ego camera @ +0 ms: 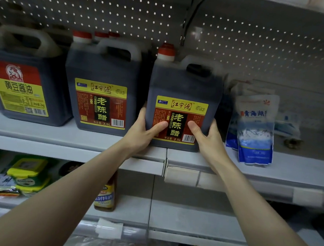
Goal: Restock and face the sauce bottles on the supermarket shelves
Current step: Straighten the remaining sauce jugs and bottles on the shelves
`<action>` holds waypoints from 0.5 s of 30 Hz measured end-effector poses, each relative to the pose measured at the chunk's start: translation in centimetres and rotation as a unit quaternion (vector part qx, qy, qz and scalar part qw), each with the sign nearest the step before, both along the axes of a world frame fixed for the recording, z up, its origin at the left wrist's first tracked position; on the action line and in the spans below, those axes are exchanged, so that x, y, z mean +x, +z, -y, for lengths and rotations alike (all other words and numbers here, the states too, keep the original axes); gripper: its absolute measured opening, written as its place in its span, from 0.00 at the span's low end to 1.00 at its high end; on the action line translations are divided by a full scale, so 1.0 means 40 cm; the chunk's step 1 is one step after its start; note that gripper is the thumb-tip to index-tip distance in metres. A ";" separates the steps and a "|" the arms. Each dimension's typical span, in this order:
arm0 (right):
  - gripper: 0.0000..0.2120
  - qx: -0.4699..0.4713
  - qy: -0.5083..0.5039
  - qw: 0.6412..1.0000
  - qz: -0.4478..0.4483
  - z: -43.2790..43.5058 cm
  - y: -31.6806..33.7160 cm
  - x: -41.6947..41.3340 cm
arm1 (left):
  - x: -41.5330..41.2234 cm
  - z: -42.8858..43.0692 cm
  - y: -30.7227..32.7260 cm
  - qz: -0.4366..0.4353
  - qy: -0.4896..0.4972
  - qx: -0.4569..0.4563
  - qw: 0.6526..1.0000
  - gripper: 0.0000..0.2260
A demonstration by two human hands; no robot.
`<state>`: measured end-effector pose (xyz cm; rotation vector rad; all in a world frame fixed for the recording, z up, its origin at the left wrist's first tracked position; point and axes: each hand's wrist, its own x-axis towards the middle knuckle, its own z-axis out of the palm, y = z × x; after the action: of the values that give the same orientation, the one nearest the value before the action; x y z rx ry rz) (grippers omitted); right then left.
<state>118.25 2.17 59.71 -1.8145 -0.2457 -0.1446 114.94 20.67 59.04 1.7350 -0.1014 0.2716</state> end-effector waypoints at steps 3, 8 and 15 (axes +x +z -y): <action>0.30 -0.010 -0.002 1.000 -0.004 0.000 0.000 0.010 | 0.008 0.001 0.002 -0.008 0.003 0.004 1.000 0.25; 0.32 -0.025 -0.012 1.000 -0.011 -0.001 0.001 0.020 | 0.015 0.002 0.004 -0.015 0.007 0.007 1.000 0.25; 0.32 -0.031 -0.018 0.999 -0.026 -0.002 0.003 0.031 | 0.028 0.004 0.003 -0.019 0.011 0.006 1.000 0.24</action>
<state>119.49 2.24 59.82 -1.8819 -0.1836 -0.1163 116.08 20.51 59.17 1.7536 -0.0560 0.2553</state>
